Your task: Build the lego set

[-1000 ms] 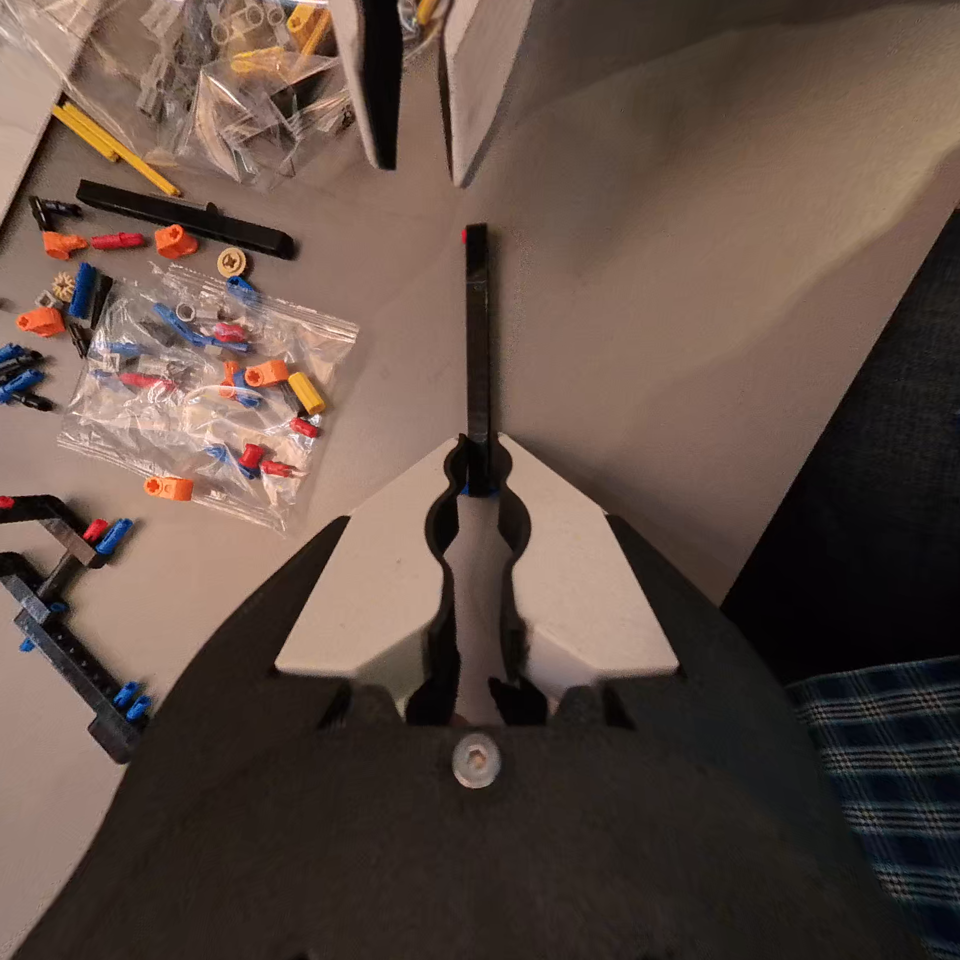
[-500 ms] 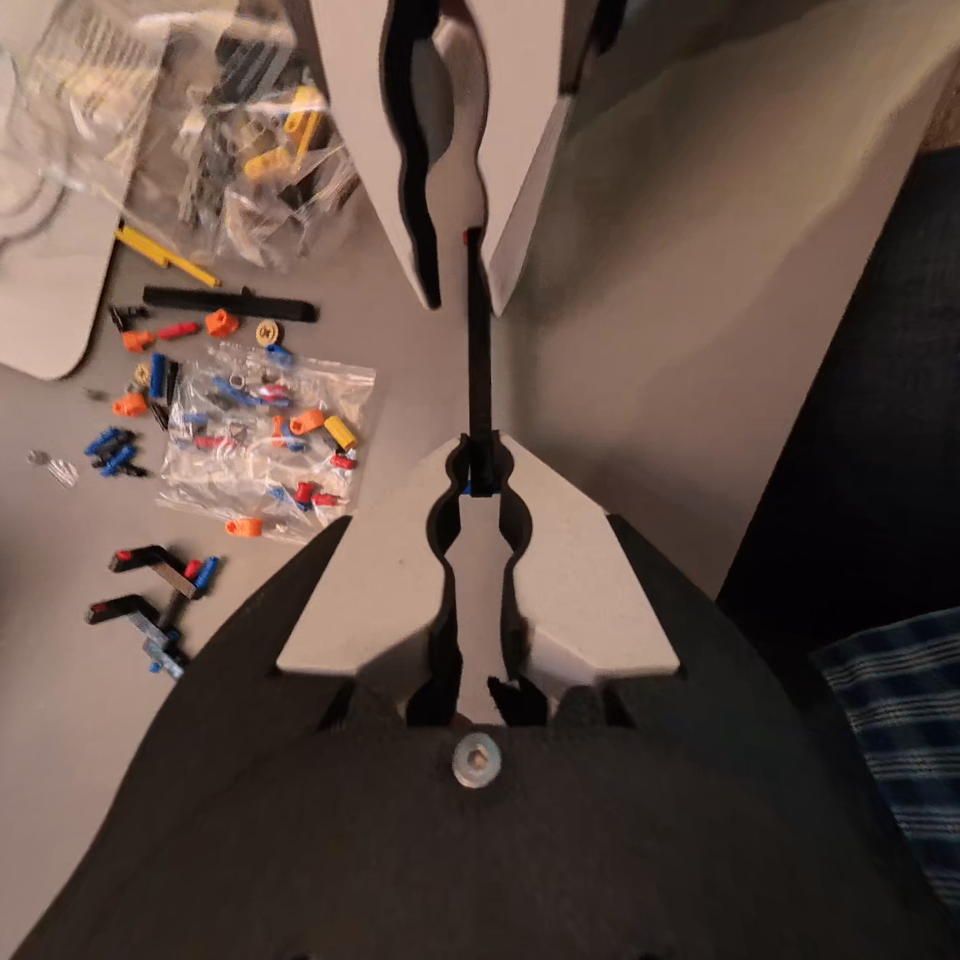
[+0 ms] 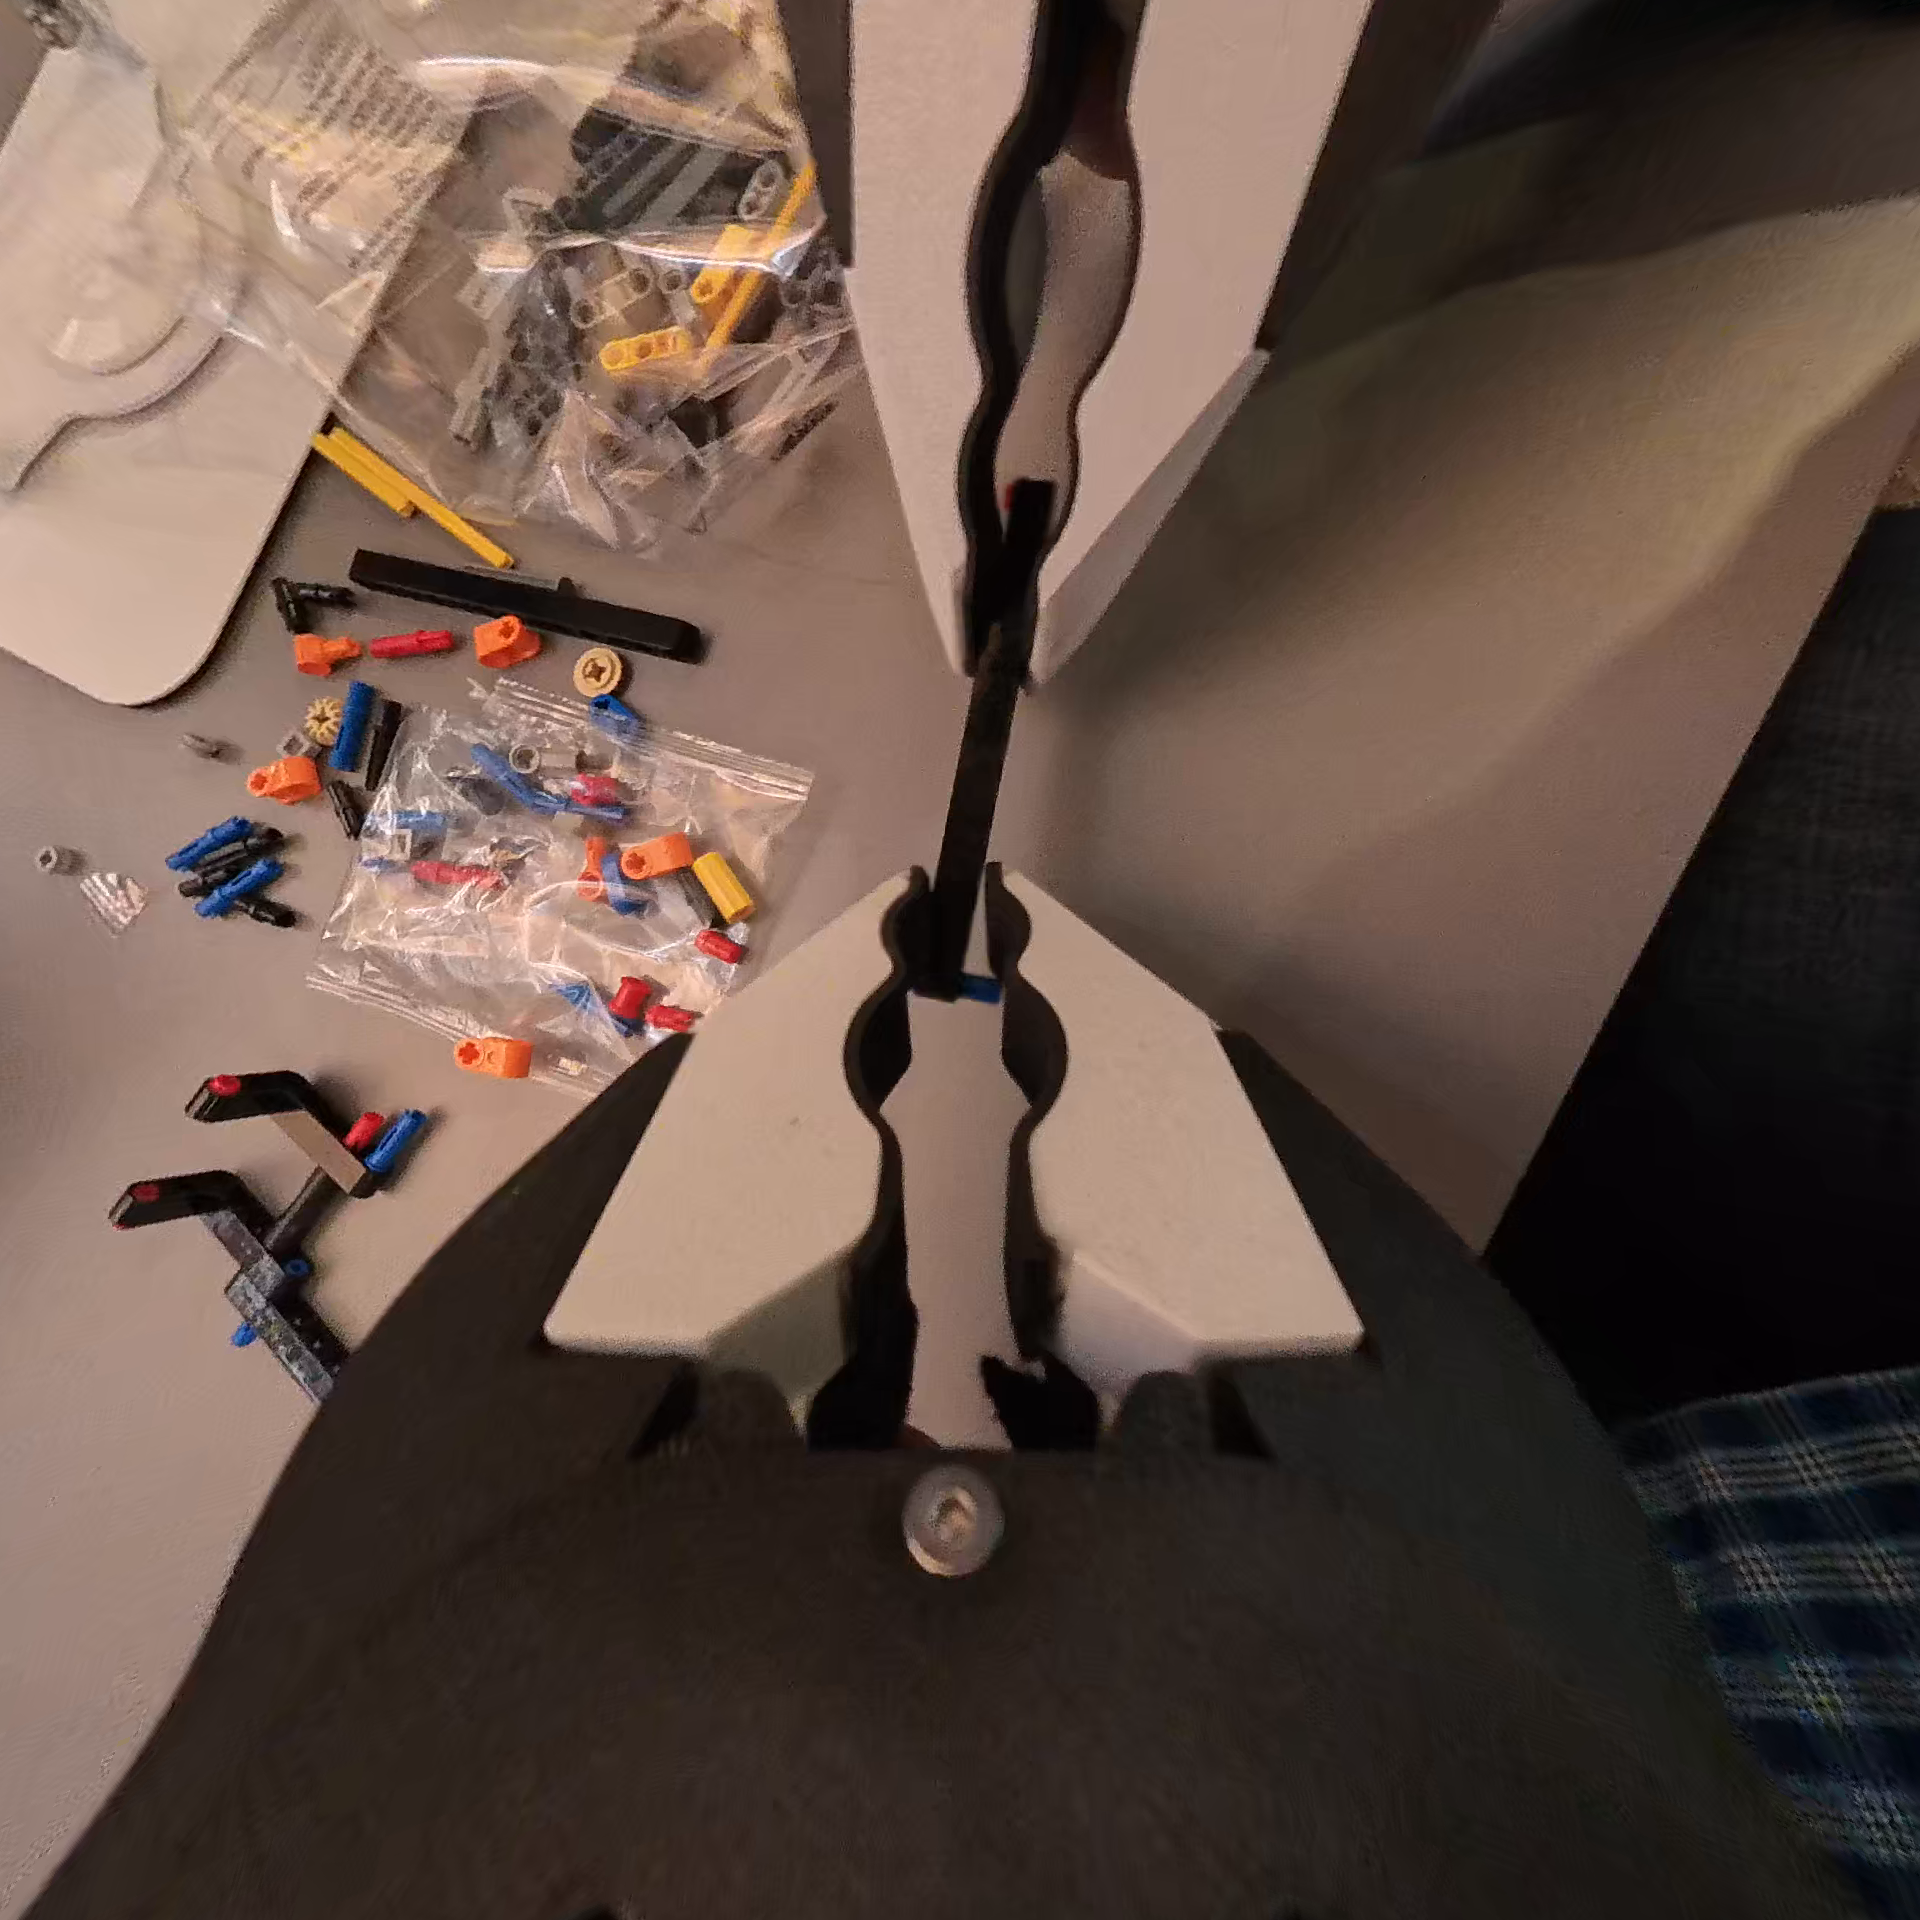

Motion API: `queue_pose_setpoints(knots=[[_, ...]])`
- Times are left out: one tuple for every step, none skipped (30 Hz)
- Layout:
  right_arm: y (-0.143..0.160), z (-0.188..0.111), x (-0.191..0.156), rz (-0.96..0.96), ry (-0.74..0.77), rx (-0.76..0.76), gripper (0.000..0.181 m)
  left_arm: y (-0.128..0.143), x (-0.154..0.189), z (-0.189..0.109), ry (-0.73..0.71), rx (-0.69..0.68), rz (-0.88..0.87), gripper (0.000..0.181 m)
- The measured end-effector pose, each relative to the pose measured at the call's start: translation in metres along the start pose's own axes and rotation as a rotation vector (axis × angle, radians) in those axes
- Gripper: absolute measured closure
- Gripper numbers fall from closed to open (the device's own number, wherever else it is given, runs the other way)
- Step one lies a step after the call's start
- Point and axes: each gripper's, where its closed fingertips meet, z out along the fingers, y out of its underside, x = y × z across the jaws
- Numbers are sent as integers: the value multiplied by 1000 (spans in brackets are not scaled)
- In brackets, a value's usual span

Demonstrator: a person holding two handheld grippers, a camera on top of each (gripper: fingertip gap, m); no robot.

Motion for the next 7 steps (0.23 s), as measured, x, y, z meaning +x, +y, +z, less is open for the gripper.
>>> queue_pose_setpoints(knots=[[-1, 0, -1, 1, -4, 4, 176, 0, 1, 1, 1, 8, -6, 168], [-1, 0, -1, 0, -5, 9, 177, 1, 0, 1, -6, 10, -10, 163], [-3, -1, -2, -1, -9, 19, 177, 1, -1, 2, -13, 12, -15, 164], [-4, -1, -2, -2, -9, 27, 177, 2, -2, 2, -21, 14, -16, 167], [-5, -2, -1, -8, -3, 33, 177, 2, -6, 2, -37, 23, -14, 171], [-6, -2, -1, -11, 0, 38, 177, 1, -7, 1, -40, 37, -16, 172], [-6, -2, 0, -10, 1, 41, 177, 1, -7, 1, -26, 42, -21, 173]])
